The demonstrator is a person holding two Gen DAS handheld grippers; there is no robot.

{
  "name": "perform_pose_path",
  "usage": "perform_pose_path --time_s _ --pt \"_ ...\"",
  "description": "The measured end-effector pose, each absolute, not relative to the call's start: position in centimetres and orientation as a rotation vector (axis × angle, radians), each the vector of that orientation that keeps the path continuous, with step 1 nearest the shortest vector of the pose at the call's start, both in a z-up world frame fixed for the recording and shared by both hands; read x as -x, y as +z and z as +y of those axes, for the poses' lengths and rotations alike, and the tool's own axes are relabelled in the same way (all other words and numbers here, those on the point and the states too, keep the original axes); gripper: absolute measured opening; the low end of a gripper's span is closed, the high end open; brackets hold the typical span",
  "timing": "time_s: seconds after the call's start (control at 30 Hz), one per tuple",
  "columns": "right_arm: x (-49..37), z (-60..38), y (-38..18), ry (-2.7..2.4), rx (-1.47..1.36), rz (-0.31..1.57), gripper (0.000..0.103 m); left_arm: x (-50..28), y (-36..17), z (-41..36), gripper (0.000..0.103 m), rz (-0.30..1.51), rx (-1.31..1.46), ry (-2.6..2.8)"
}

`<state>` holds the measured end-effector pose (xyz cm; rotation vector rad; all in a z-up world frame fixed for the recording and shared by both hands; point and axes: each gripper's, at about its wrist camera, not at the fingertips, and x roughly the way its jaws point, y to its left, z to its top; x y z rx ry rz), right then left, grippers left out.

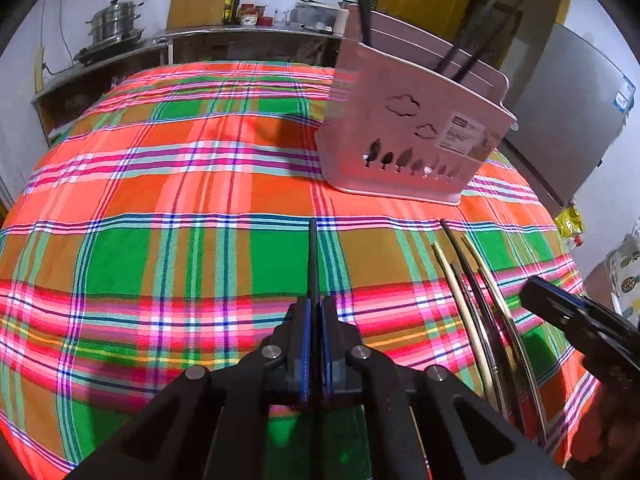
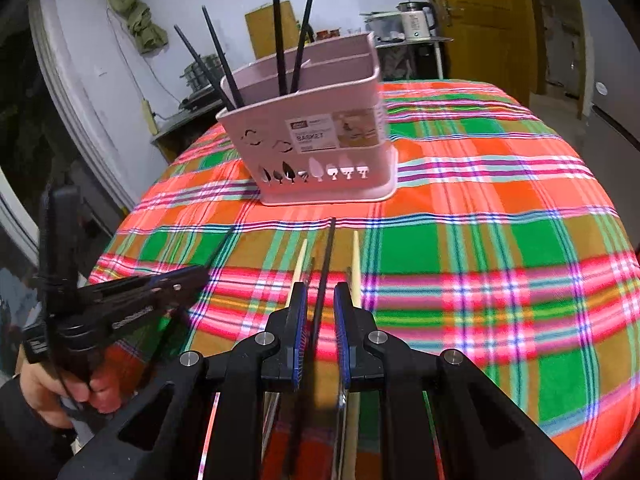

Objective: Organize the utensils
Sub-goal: 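Close the left gripper on a black chopstick while the right gripper closes on another, then lift both black chopsticks and carry them over the pink basket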

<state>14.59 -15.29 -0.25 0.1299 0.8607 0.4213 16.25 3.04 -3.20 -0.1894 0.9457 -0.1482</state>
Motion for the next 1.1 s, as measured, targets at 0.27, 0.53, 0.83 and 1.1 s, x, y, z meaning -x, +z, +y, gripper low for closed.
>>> perform_pose_path --time_s 0.27,0.53,0.83,1.1 --pt "-18.1 -13.2 -1.8 0.412 -0.068 0.936 0.014 -17.9 -3.2 2.8 0.005 0.978 0.131 -0.192" --pt "-19.8 -12.2 -2.9 0.387 -0.032 0.986 0.014 -19.6 -3.1 1.9 0.006 1.001 0.078 -0.202" --pt "-20.5 -11.7 -2.8 0.385 -0.016 1.007 0.006 -20.3 -3.0 1.5 0.005 1.013 0.054 -0.201" --pt "-19.7 -12.8 -0.2 0.396 -0.047 0.956 0.006 -19.3 -0.9 2.1 0.005 0.979 0.086 -0.222"
